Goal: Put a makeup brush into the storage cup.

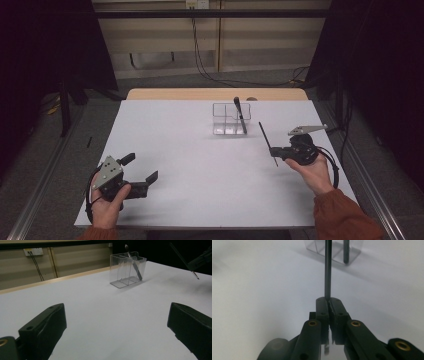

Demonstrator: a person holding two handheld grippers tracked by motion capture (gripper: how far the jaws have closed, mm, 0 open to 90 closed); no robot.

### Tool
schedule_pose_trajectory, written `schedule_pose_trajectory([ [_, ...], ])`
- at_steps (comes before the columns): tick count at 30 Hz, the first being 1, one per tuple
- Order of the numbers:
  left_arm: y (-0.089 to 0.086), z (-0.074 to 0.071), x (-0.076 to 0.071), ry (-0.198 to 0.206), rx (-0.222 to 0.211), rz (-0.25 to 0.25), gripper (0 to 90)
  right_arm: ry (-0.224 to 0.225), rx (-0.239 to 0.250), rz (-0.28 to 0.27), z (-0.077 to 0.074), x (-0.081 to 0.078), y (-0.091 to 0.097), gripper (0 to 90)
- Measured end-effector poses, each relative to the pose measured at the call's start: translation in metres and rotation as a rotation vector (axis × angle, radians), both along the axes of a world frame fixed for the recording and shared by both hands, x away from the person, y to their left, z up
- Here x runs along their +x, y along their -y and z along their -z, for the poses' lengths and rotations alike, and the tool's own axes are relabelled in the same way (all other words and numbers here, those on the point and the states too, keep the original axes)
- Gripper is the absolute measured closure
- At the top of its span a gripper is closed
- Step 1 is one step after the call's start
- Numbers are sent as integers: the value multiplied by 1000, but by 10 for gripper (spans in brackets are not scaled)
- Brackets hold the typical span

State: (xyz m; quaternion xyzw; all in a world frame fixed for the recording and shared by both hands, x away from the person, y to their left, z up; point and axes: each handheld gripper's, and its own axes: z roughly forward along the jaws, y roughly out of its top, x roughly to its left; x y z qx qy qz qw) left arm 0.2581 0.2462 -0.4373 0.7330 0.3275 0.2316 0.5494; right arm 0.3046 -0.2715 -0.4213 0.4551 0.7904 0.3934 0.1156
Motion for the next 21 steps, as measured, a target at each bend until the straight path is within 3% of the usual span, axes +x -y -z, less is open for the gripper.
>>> schedule_pose_trajectory([
  [4, 0, 0, 0, 1, 0, -1, 22, 86, 35, 10, 1, -6, -1, 864],
  [9, 0, 0, 0, 4, 2, 1, 23, 204, 128, -4, -2, -12, -2, 864],
  [11, 0, 0, 0, 4, 2, 0, 23, 225, 149, -10, -3, -13, -2, 864],
  [17, 0, 0, -1, 7, 3, 5, 23, 219, 194, -33, 0, -13, -1, 863],
  [21, 1, -1, -2, 11, 5, 12, 23, 221, 225, -82, -5, -16, -4, 863],
])
